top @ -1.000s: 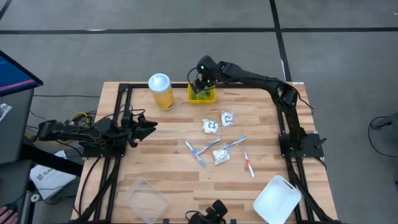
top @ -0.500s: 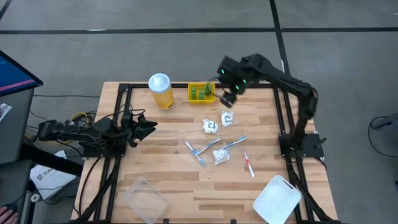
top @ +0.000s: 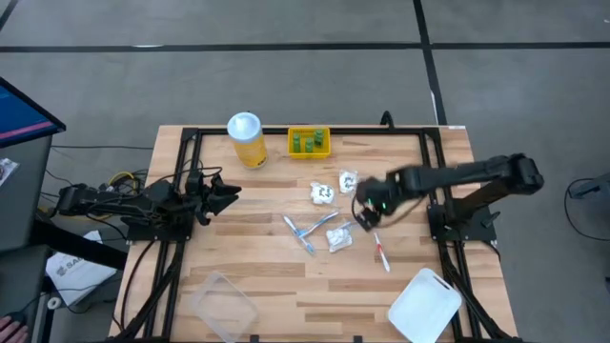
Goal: Pick & Place Travel size toiletries
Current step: Put the red toothbrush into the white bin
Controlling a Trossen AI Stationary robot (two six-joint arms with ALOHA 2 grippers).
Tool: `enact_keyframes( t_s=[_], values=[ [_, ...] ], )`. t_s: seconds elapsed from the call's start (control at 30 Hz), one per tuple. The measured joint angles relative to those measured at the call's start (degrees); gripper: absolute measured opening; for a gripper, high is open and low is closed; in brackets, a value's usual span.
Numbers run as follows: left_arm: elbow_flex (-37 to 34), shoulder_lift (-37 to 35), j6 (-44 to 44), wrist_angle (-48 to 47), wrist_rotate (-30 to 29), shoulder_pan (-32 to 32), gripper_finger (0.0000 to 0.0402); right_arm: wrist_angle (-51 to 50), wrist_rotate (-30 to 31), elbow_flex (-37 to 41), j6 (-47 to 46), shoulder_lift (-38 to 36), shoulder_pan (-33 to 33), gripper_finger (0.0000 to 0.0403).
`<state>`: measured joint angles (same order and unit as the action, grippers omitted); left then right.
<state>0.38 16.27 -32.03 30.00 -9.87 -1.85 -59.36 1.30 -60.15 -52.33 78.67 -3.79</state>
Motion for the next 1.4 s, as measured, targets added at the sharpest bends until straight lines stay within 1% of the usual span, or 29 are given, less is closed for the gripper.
enact_keyframes(
  t_s=[0.13,0.27,0.37,0.43,0.6,0.67,0.73,0.87,0.9,0.93,1.03,1.17,1.27,1.33,1.4],
  values=[
    [0.0,0.0,0.0,0.1,0.0,0.0,0.0172,0.8,-0.2,5.0,-4.4,2.1,-4.5,0.0225],
    [0.0,0.0,0.0,0.1,0.0,0.0,0.0172,5.0,-1.6,7.9,-4.7,6.3,-6.6,0.0225],
    [0.0,0.0,0.0,0.1,0.0,0.0,0.0172,8.7,-2.2,9.7,-4.0,9.2,-7.7,0.0225],
    [0.0,0.0,0.0,0.1,0.0,0.0,0.0172,12.2,-3.8,11.7,-3.9,10.8,-7.7,0.0224],
    [0.0,0.0,0.0,0.1,0.0,0.0,0.0172,19.9,-7.9,17.6,-4.4,12.0,-7.3,0.0208],
    [0.0,0.0,0.0,0.1,0.1,0.0,0.0172,20.1,-8.4,18.1,-5.0,12.0,-7.2,0.0189],
    [0.0,0.0,0.0,0.1,0.1,0.0,0.0172,20.1,-8.3,18.2,-5.3,11.6,-7.3,0.0153],
    [0.0,0.0,0.0,0.1,0.1,0.0,0.0172,19.7,-8.4,18.4,-4.3,10.3,-6.5,0.0042],
    [0.0,0.0,0.0,0.1,0.1,0.0,0.0172,19.8,-8.5,18.5,-3.5,9.9,-6.1,0.0023],
    [0.0,0.0,0.0,0.1,0.1,0.0,0.0172,20.1,-8.5,18.5,-2.7,9.5,-5.8,0.0015],
    [0.0,0.0,0.0,0.1,0.1,0.0,0.0172,18.5,-7.6,17.2,-1.7,6.9,-4.4,0.0021],
    [0.0,0.0,0.0,0.1,0.1,0.0,0.0172,15.7,-6.0,14.0,1.0,0.2,-2.9,0.0007],
    [0.0,0.0,0.0,0.1,0.1,0.0,0.0172,15.6,-5.8,10.9,7.2,-6.4,-3.3,0.0012],
    [0.0,0.0,0.0,0.1,0.1,0.0,0.0172,15.7,-5.9,8.9,13.3,-10.6,-5.2,0.0009],
    [0.0,0.0,0.0,0.1,0.1,0.0,0.0172,15.0,-5.9,7.6,18.7,-14.6,-8.5,0.0005]
  ],
)
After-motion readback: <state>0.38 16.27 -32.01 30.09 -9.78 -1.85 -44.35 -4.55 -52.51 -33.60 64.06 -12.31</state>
